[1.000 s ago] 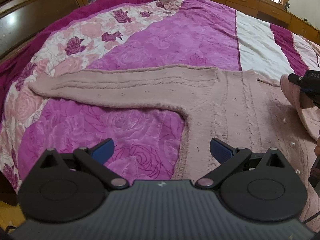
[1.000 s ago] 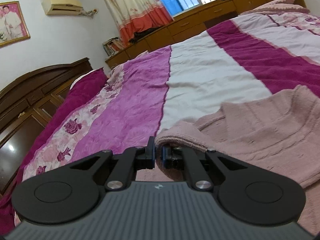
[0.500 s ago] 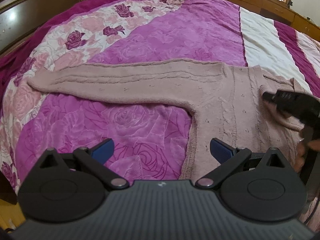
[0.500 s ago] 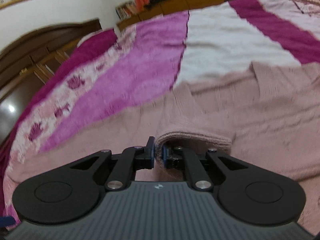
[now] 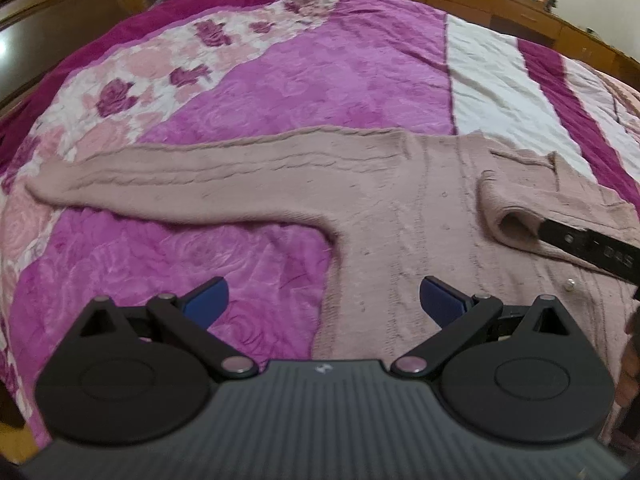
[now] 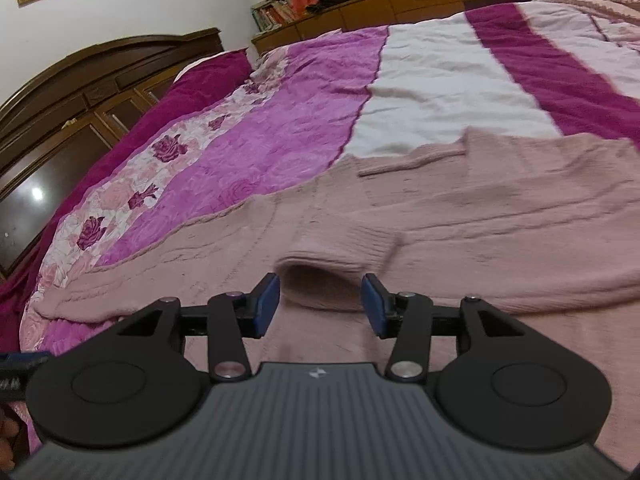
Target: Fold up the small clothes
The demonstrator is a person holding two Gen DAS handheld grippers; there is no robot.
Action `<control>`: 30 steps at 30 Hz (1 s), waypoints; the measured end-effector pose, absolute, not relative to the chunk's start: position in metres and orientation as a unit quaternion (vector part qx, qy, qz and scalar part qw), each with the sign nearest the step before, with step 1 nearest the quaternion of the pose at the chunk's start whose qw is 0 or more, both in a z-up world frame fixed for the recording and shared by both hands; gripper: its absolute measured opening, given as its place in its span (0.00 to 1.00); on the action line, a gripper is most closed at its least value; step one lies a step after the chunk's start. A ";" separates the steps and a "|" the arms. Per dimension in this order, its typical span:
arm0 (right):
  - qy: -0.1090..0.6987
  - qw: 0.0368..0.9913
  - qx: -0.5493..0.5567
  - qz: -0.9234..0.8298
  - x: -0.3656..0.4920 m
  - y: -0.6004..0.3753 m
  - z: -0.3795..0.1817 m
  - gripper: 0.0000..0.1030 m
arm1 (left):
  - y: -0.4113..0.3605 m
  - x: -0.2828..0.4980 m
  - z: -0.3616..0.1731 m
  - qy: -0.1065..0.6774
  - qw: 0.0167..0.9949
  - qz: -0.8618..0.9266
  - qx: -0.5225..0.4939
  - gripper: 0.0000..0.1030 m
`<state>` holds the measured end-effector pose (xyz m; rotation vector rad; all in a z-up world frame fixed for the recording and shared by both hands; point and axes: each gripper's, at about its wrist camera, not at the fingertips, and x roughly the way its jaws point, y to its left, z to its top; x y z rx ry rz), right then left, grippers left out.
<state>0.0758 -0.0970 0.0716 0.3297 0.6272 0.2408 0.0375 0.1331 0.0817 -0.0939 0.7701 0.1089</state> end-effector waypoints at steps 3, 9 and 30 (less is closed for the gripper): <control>0.304 0.934 0.159 0.105 0.059 -0.119 0.079 0.57 | 0.122 0.040 0.084 0.366 0.929 0.031 -0.034 1.00; 0.294 0.942 0.146 0.069 0.026 -0.162 0.093 0.65 | 0.099 0.048 0.084 0.363 0.932 -0.007 -0.019 1.00; 0.239 0.956 0.166 -0.045 -0.009 -0.224 0.040 0.96 | 0.025 0.074 0.064 0.344 0.937 -0.030 0.048 0.95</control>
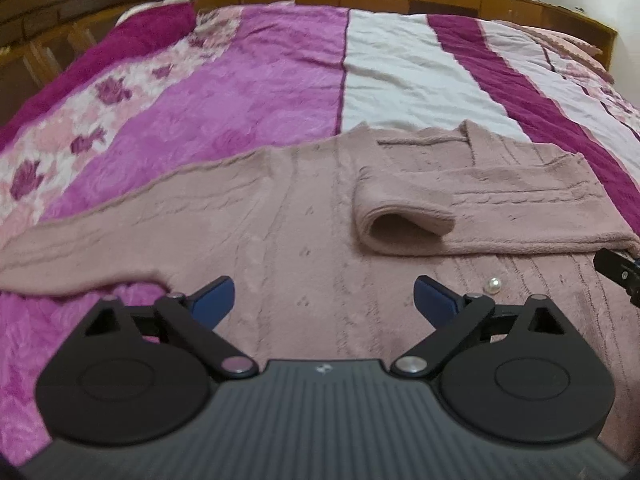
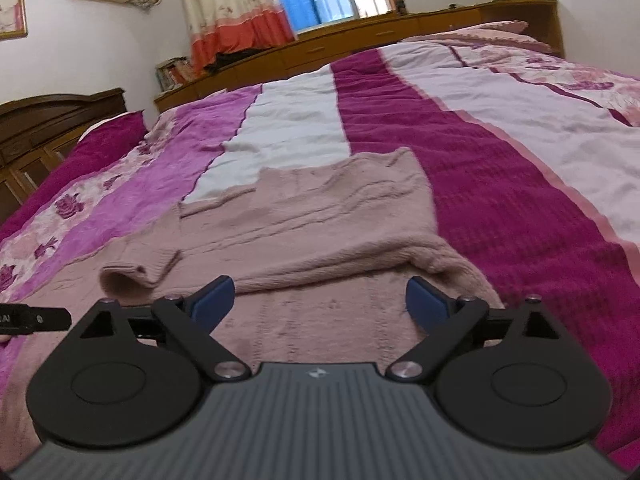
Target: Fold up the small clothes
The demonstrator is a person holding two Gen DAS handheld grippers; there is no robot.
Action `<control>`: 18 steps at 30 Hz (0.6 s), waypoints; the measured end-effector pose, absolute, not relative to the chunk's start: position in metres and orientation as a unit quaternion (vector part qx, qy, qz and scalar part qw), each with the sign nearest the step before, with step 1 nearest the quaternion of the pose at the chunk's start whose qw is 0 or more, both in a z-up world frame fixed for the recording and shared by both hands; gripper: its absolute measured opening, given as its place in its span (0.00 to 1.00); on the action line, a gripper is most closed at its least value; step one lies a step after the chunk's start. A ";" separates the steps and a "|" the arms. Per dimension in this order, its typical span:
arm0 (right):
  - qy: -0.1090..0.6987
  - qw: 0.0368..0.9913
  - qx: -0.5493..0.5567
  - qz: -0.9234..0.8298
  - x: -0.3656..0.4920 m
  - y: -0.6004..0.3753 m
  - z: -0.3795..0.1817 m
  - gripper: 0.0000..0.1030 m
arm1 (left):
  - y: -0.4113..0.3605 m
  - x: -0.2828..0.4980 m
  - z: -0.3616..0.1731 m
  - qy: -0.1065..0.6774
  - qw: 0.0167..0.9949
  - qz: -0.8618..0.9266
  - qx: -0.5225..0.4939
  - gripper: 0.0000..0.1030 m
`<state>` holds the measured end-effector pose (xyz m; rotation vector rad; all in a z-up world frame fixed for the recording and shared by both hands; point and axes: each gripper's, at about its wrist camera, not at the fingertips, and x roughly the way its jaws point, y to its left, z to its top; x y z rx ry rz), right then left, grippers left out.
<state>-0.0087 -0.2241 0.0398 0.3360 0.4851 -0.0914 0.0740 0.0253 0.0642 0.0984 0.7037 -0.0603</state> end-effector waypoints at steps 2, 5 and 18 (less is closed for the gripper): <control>0.233 0.958 0.163 -0.042 -0.010 -0.224 0.035 0.99 | 0.018 0.076 0.063 0.334 0.940 -0.032 0.058 0.95; 0.228 0.961 0.152 -0.036 -0.011 -0.222 0.031 1.00 | 0.011 0.083 0.062 0.326 0.942 -0.037 0.066 0.94; 0.224 0.961 0.157 -0.033 -0.013 -0.224 0.027 1.00 | -0.033 0.106 0.056 0.280 0.947 -0.076 0.139 0.90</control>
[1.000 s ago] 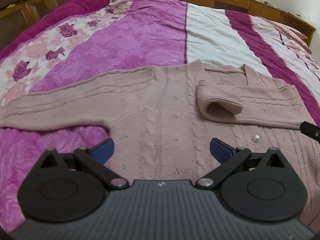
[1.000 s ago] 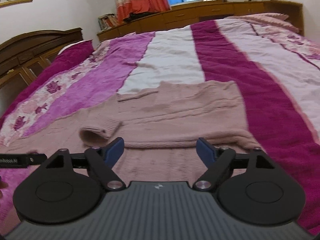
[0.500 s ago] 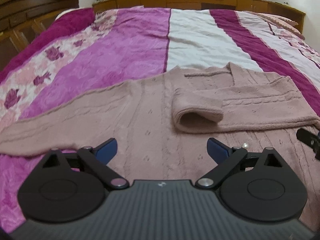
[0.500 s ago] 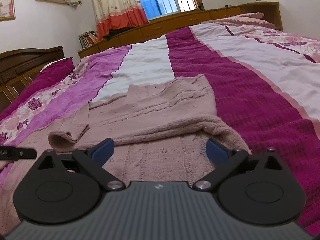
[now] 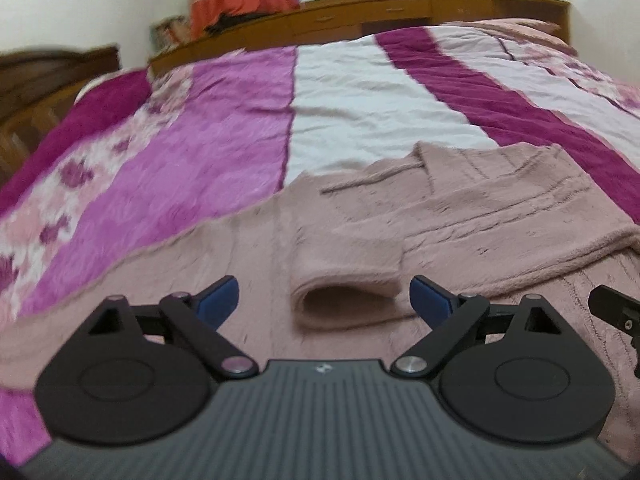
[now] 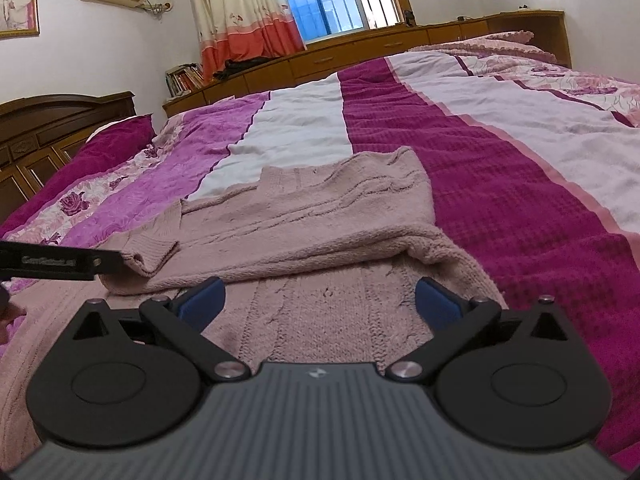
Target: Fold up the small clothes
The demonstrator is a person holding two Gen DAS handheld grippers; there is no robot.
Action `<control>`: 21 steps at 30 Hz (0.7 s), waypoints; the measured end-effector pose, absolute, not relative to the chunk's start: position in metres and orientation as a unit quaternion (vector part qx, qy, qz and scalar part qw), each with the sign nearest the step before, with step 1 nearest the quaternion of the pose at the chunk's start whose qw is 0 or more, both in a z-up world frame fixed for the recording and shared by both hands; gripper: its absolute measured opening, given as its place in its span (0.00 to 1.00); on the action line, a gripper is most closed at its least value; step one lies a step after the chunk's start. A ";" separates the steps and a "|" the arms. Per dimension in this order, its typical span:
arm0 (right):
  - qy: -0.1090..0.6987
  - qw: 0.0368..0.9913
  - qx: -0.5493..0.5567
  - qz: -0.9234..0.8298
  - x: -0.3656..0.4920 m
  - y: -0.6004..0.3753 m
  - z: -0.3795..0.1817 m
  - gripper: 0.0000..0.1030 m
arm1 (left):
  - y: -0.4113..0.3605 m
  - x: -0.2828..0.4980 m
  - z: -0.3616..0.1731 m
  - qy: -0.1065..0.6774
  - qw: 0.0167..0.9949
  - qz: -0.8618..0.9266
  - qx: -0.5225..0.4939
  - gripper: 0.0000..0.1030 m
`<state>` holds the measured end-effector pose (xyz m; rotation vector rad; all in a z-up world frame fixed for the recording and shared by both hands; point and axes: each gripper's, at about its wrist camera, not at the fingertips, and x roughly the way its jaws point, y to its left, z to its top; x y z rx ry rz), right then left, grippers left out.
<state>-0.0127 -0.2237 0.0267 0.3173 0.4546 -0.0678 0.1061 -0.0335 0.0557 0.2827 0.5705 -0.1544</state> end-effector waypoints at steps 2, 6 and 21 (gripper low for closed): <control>0.224 0.961 0.158 -0.033 -0.012 -0.224 0.026 1.00 | -0.041 0.110 0.053 0.277 0.944 -0.087 0.157 0.85; 0.222 0.961 0.160 -0.033 -0.013 -0.225 0.026 1.00 | -0.050 0.120 0.045 0.289 0.934 -0.108 0.178 0.80; 0.222 0.961 0.160 -0.033 -0.012 -0.225 0.025 1.00 | -0.019 0.136 0.052 0.297 0.946 -0.079 0.101 0.16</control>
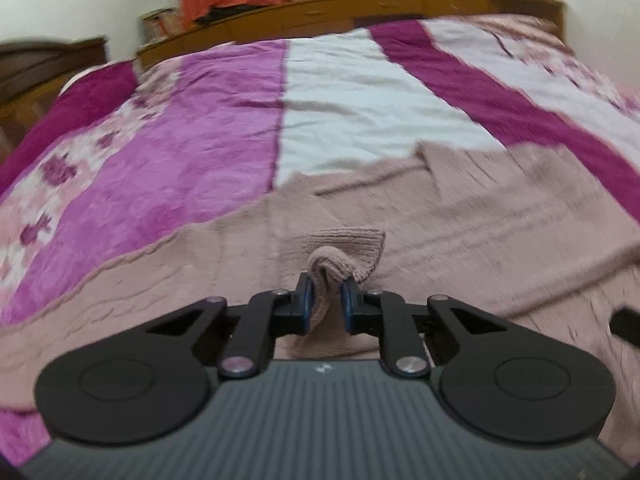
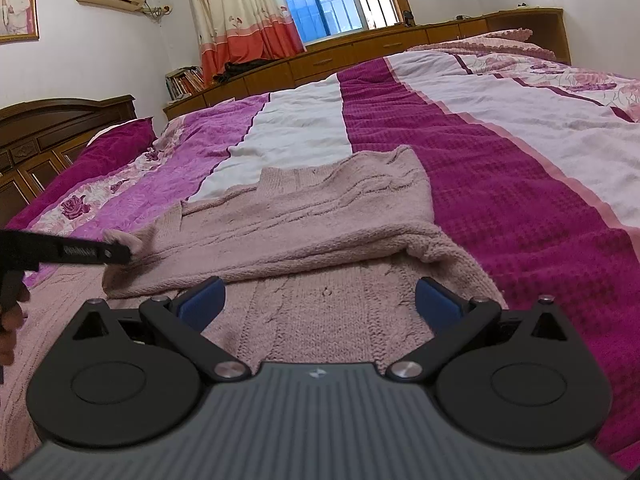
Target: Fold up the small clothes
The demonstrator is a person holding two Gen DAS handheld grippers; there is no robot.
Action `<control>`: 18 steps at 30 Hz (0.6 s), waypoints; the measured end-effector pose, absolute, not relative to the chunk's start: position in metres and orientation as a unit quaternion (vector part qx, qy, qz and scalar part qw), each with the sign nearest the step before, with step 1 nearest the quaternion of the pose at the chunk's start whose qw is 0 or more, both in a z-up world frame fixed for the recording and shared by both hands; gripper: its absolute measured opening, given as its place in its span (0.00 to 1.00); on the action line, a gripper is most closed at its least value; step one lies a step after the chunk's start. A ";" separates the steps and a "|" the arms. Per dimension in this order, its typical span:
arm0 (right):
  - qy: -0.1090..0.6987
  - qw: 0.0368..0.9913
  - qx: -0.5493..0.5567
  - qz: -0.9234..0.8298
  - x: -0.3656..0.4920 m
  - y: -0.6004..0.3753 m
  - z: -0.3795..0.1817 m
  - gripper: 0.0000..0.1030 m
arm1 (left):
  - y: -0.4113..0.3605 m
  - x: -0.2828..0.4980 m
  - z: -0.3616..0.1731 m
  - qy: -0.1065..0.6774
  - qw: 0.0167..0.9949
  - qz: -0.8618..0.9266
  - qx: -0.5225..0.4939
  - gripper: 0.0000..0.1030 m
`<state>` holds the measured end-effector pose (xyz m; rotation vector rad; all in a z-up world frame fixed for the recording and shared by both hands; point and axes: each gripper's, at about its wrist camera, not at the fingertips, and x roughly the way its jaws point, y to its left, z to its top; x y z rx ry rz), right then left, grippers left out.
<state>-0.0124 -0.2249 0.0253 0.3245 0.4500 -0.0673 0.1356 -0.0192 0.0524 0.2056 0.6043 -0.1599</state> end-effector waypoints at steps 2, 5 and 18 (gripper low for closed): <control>0.222 0.961 0.161 -0.033 -0.012 -0.225 0.025 1.00 | -0.004 0.139 0.056 0.301 0.950 -0.059 0.061 0.16; 0.222 0.961 0.160 -0.033 -0.012 -0.225 0.025 1.00 | 0.020 0.145 0.059 0.315 0.948 -0.038 -0.003 0.16; 0.222 0.962 0.154 -0.035 -0.010 -0.223 0.022 1.00 | 0.067 0.137 0.046 0.350 0.936 0.023 -0.015 0.34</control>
